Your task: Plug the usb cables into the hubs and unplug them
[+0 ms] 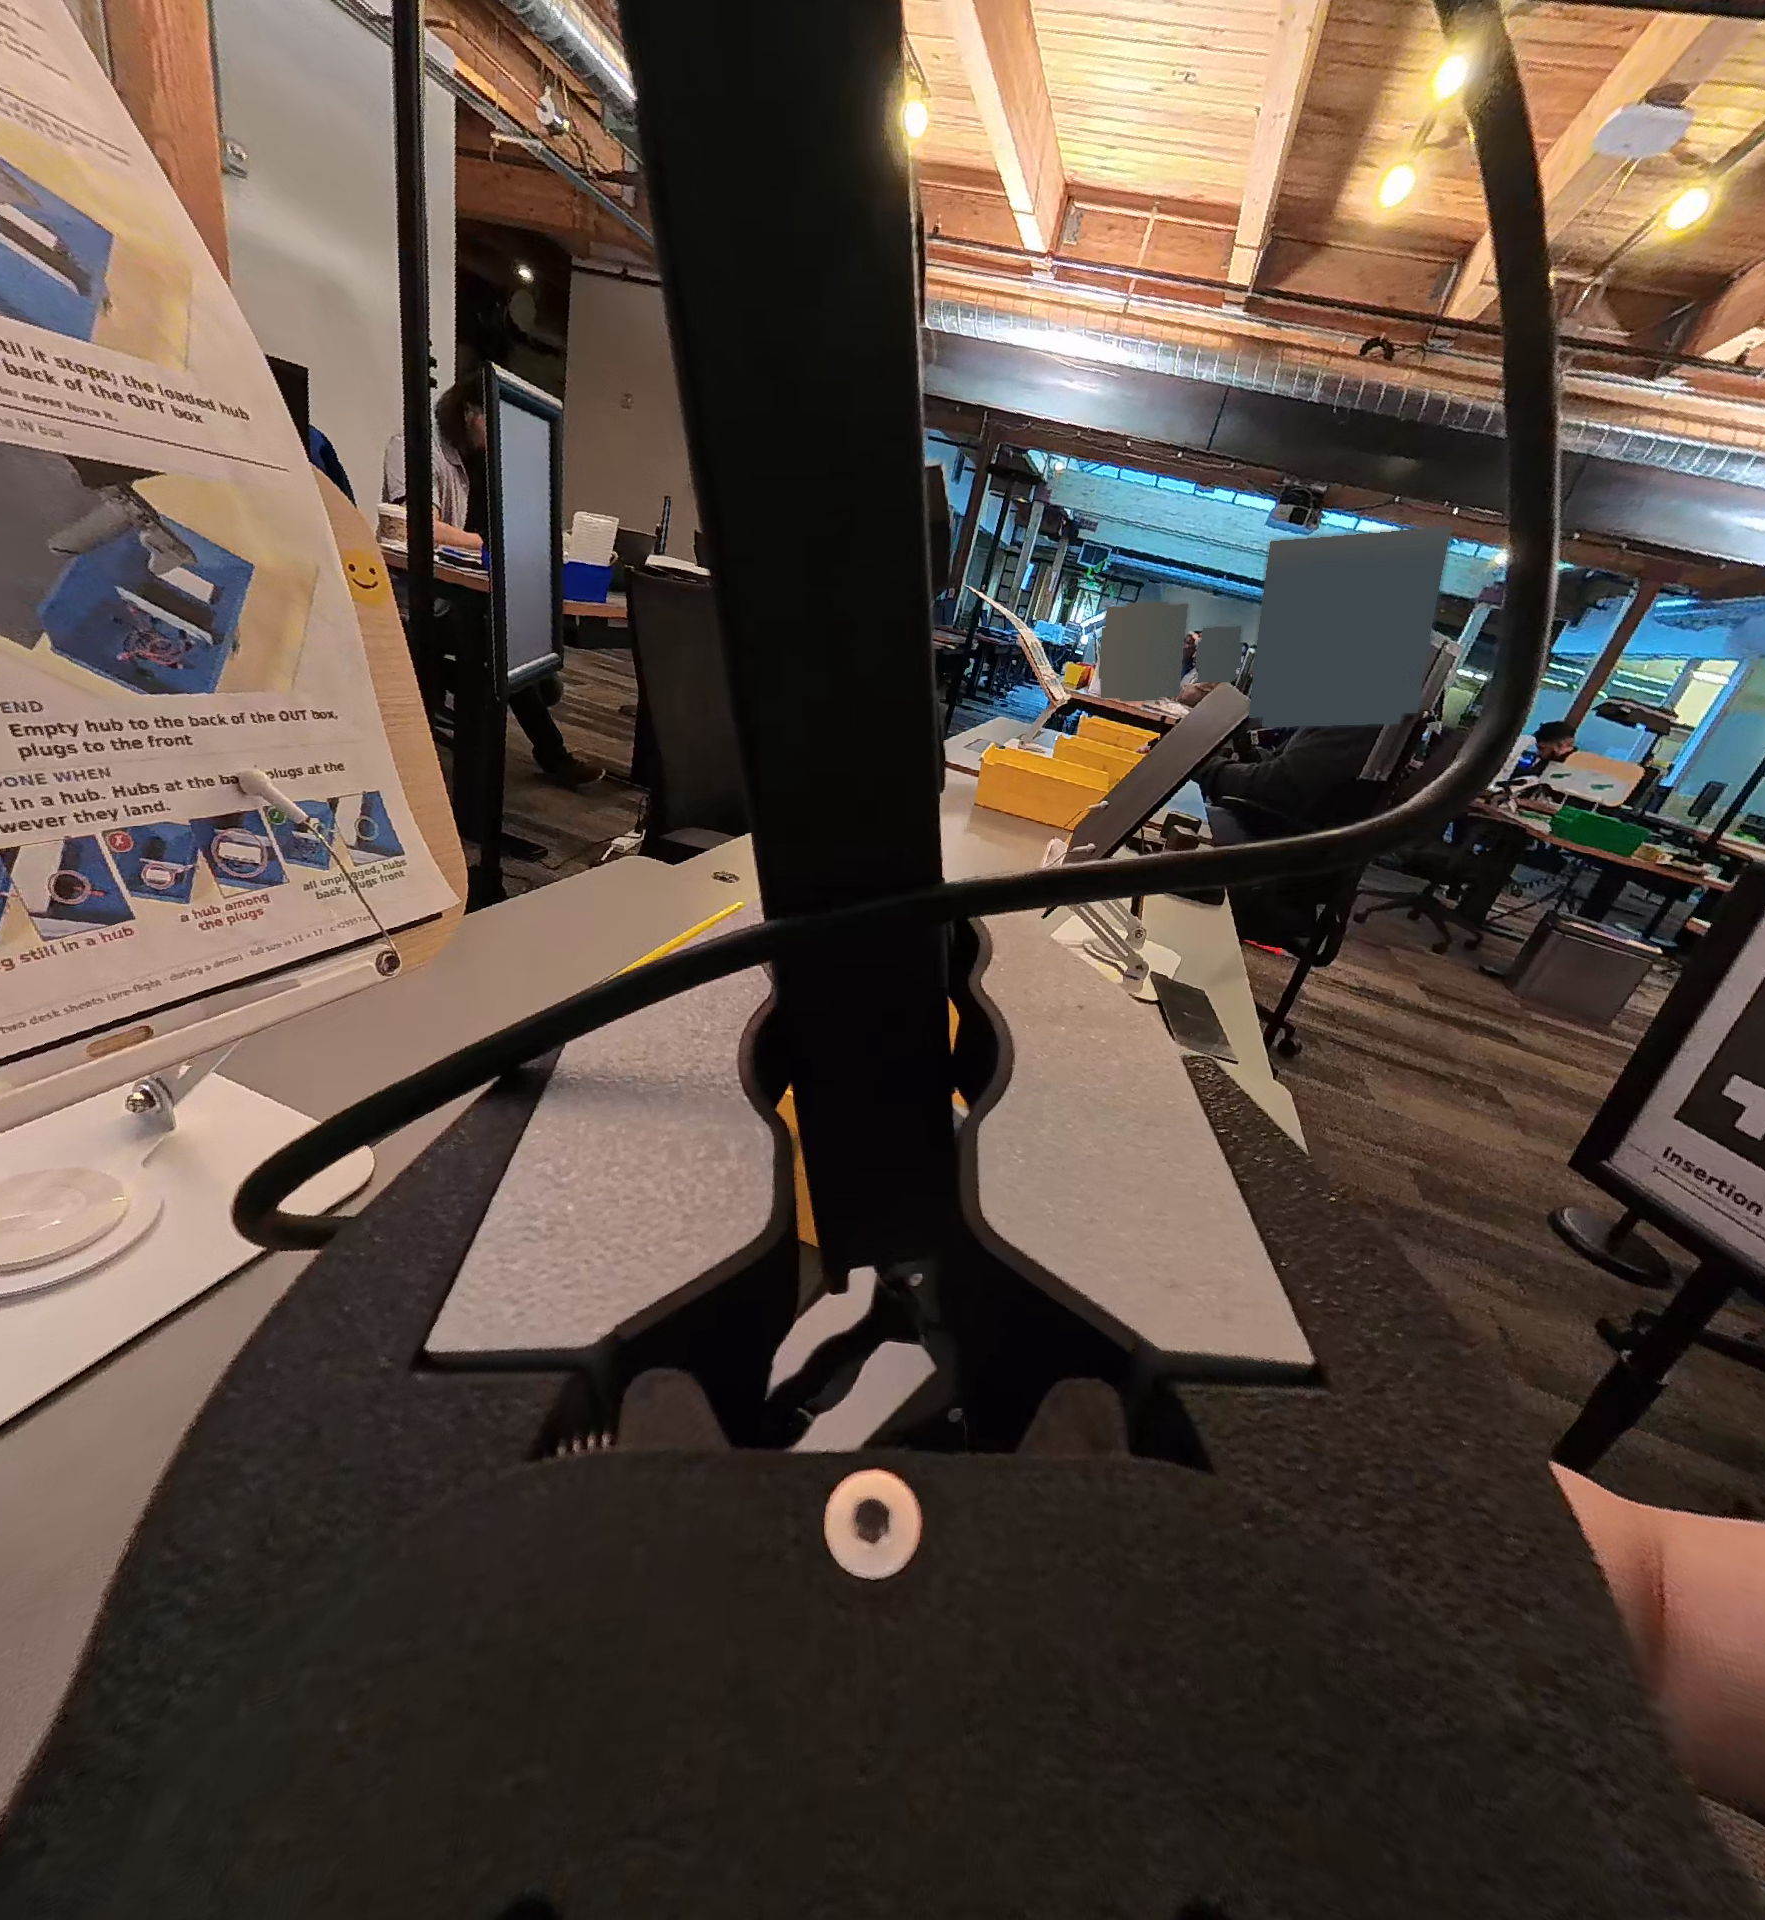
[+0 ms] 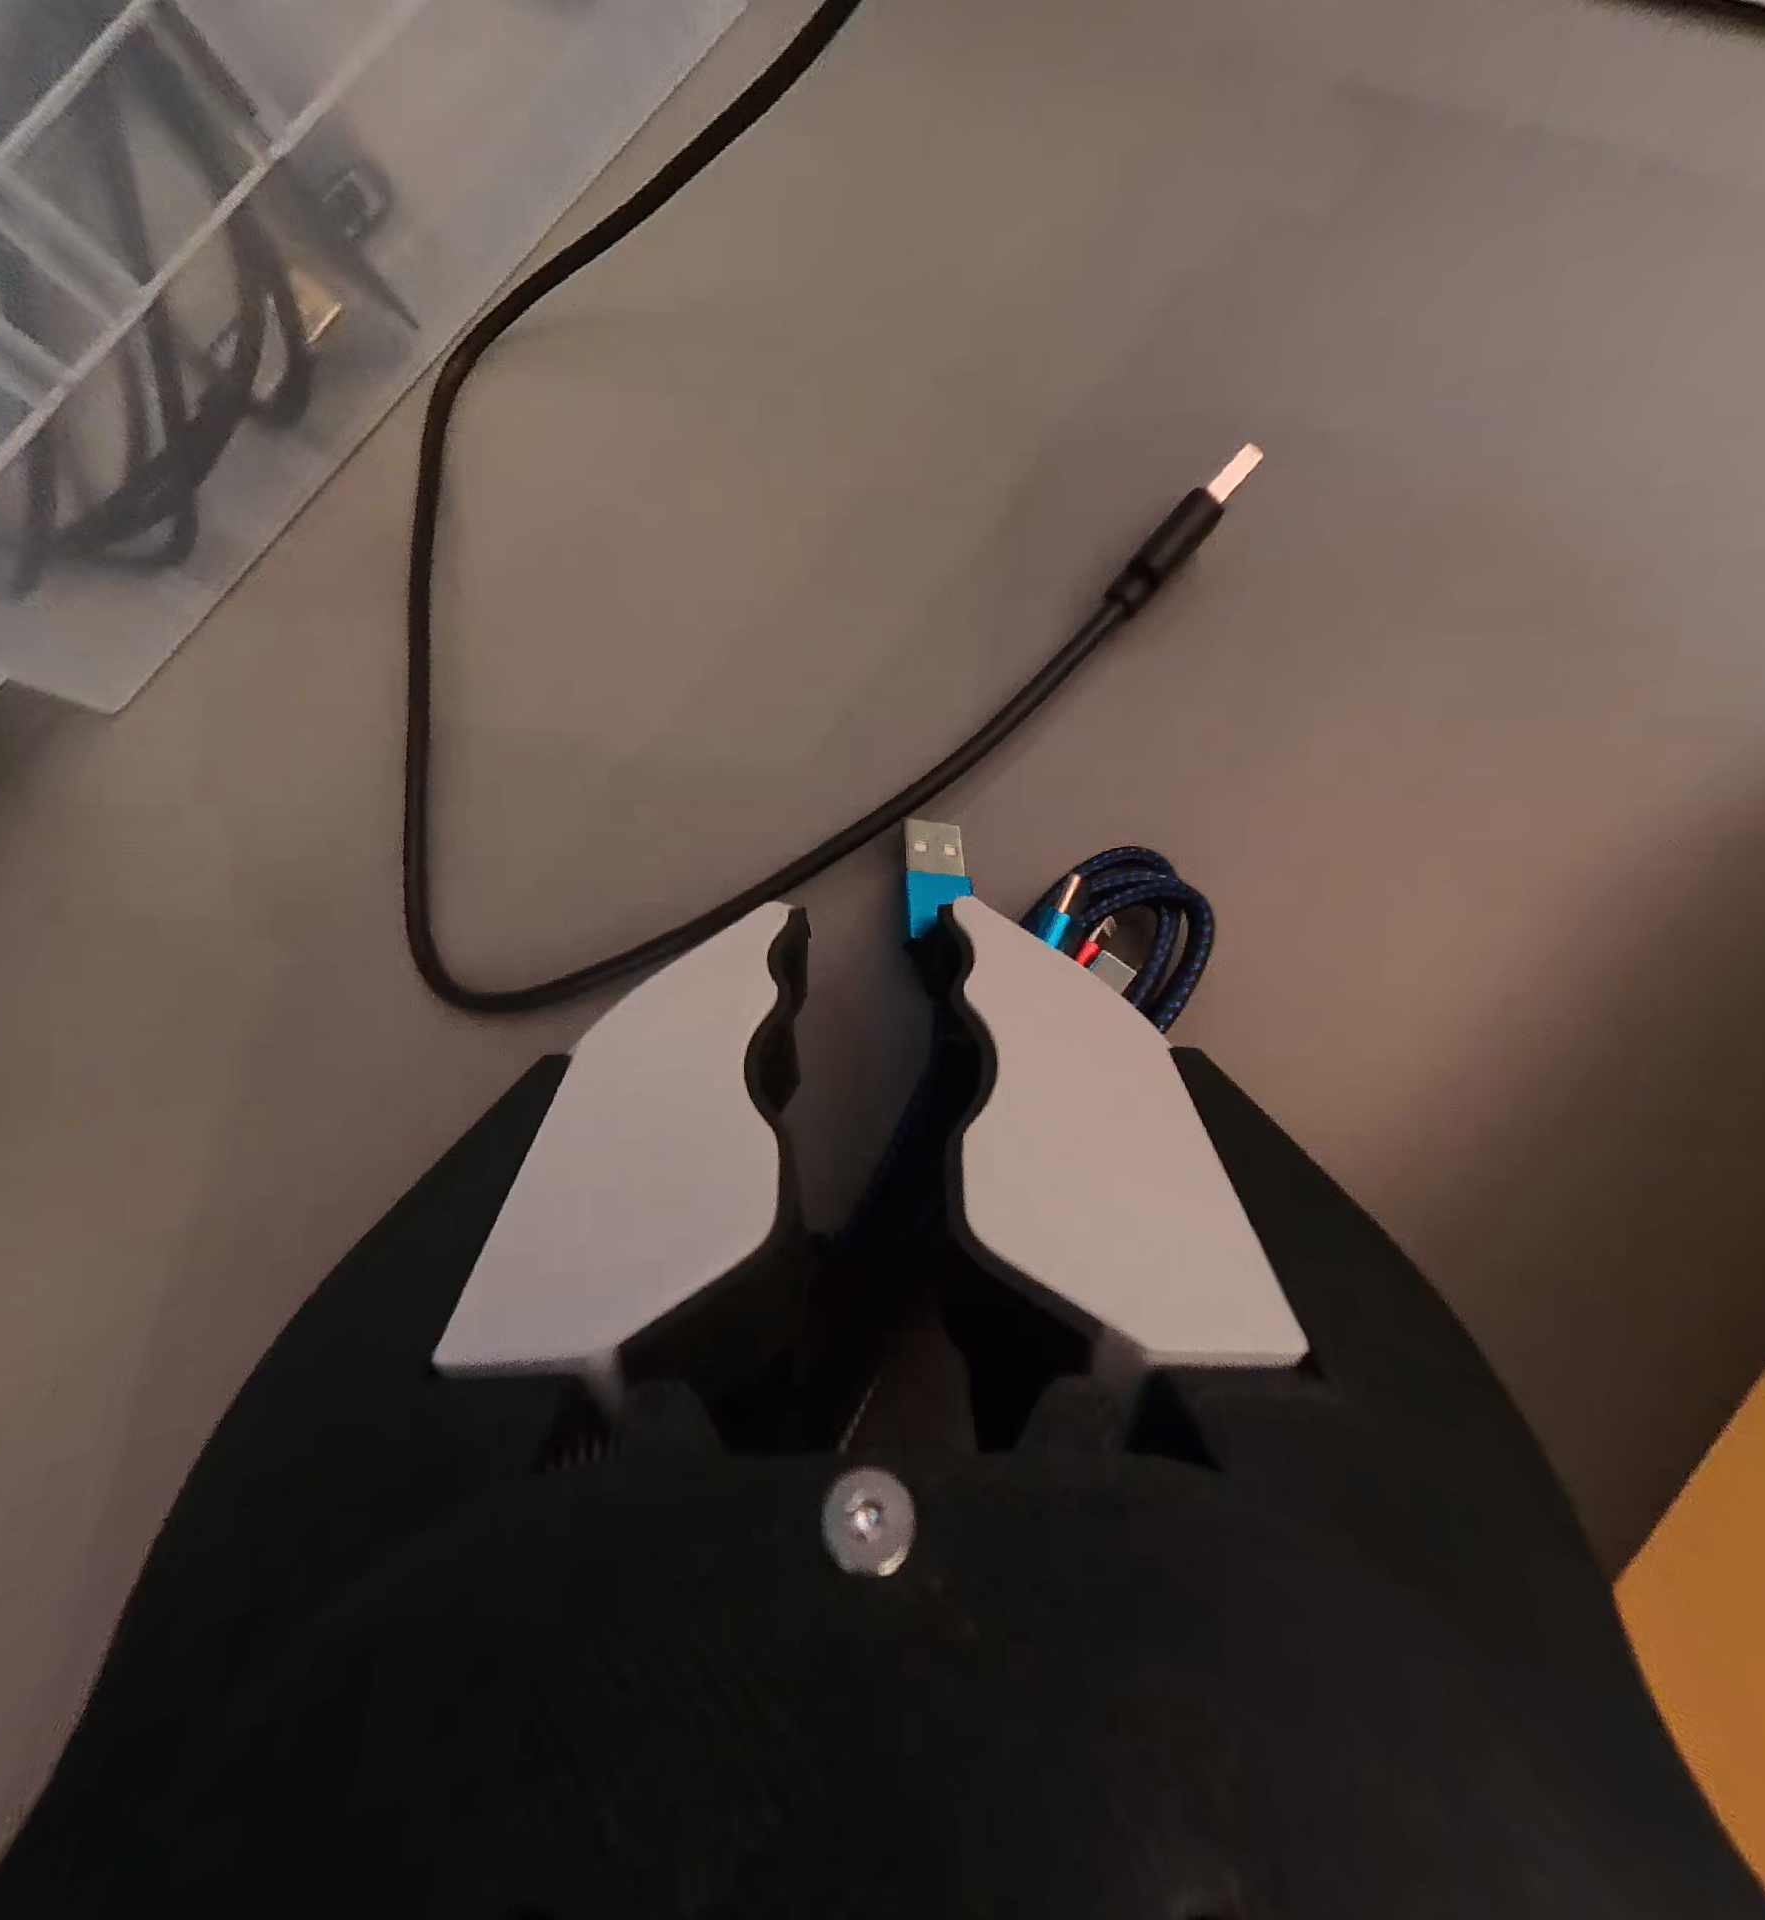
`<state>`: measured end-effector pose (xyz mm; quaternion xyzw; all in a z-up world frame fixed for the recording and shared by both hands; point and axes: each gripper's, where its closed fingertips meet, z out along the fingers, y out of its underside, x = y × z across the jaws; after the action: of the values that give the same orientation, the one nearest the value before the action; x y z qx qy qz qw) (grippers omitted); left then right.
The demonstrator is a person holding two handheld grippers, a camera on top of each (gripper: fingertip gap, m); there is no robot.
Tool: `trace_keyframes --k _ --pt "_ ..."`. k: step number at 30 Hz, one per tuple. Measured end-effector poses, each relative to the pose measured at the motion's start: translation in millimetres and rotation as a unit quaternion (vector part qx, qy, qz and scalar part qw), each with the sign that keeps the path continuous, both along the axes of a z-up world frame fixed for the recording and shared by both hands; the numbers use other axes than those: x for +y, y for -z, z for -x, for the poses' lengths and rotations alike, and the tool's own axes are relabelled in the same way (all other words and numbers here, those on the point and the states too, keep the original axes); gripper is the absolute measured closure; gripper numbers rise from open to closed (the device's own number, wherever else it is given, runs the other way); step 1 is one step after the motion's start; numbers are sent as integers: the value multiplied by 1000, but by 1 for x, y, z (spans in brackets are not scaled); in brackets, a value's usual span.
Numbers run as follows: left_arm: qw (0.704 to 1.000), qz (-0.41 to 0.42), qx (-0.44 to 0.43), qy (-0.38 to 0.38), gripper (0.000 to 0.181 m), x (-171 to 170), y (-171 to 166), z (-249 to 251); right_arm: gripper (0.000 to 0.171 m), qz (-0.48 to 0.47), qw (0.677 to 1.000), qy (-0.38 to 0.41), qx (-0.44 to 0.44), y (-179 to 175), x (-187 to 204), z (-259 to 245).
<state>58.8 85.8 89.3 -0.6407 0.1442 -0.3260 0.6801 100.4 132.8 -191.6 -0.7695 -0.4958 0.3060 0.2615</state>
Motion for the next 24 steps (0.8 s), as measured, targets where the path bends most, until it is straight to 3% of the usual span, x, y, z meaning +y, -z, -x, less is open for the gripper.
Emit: trace_keyframes --k 1,11,15,18,24 --pt "1000 0 1 -1 155 0 0 0 146 -3 1000 -4 -6 0 -1 -3" --pt "1000 0 5 1 155 0 0 -2 139 -55 997 1 56 -48 -4 -7" --pt "1000 -2 3 0 155 -1 -1 0 139 -89 996 7 -20 -31 0 -17" --pt "1000 0 1 0 155 -1 0 1 151 -65 996 11 -67 -14 -3 -24" --pt "1000 4 3 2 155 0 1 0 153 -63 994 30 -88 -5 6 -31"
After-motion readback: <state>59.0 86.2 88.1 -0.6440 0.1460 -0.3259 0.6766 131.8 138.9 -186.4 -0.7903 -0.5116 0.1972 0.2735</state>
